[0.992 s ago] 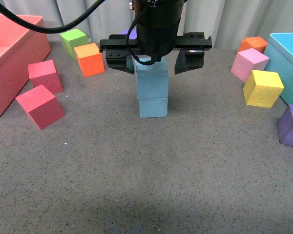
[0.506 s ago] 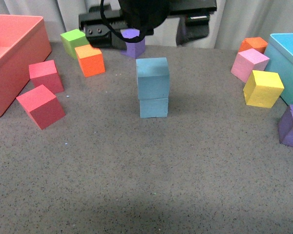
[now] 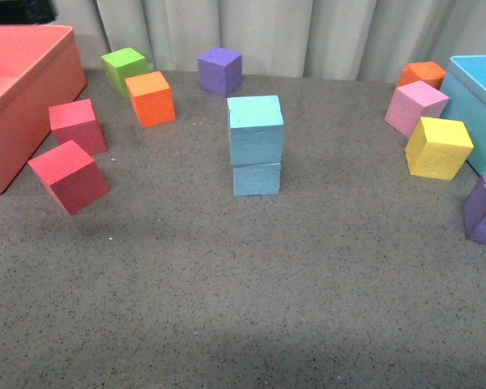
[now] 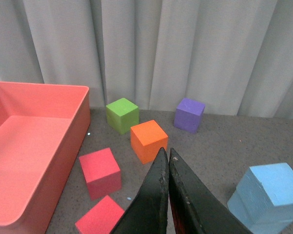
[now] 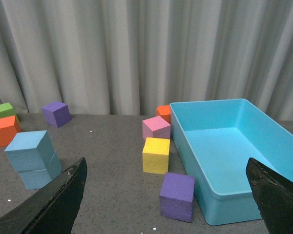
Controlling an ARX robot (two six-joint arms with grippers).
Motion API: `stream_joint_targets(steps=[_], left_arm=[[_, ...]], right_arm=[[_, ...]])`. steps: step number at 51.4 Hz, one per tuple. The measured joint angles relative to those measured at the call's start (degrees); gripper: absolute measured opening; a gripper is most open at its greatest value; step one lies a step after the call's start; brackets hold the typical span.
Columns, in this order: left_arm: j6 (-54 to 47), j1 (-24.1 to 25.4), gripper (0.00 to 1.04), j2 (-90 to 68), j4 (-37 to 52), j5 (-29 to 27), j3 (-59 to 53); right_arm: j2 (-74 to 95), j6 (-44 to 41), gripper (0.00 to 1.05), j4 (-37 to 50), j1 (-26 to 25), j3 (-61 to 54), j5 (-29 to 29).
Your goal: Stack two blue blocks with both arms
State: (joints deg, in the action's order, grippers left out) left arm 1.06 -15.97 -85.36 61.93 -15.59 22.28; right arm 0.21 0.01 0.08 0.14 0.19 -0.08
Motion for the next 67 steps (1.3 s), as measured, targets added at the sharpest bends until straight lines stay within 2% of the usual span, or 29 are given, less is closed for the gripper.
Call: stream_joint_targets(steps=[12,31,34,37,48,67], left_arm=[[-0.5,5.3,0.04,9.0,2.4,5.2,-11.0],[-0.6,11.1,0.04,30.6,-10.8,10.8,-19.4],[-0.6,13.8,0.04,33.5,-13.2,14.6,-20.0],[-0.6,15.4,0.04,36.8,-15.9,15.1,-20.6],[-0.6,15.8,0.04,48.7,-26.1,15.5,-21.2],[-0.6,15.8,0.04,61.5,-38.0,15.5,-21.2]], right_arm=[[0.0,0.0,0.95,0.0,0.0,0.0,0.0],[0.0,0.0,0.95,0.0,0.0,0.0,0.0],[0.0,0.0,0.95,0.0,0.0,0.0,0.0],[0.0,0.0,0.95,0.0,0.0,0.0,0.0],[0.0,0.0,0.95,0.0,0.0,0.0,0.0],[0.0,0.0,0.95,0.0,0.0,0.0,0.0]])
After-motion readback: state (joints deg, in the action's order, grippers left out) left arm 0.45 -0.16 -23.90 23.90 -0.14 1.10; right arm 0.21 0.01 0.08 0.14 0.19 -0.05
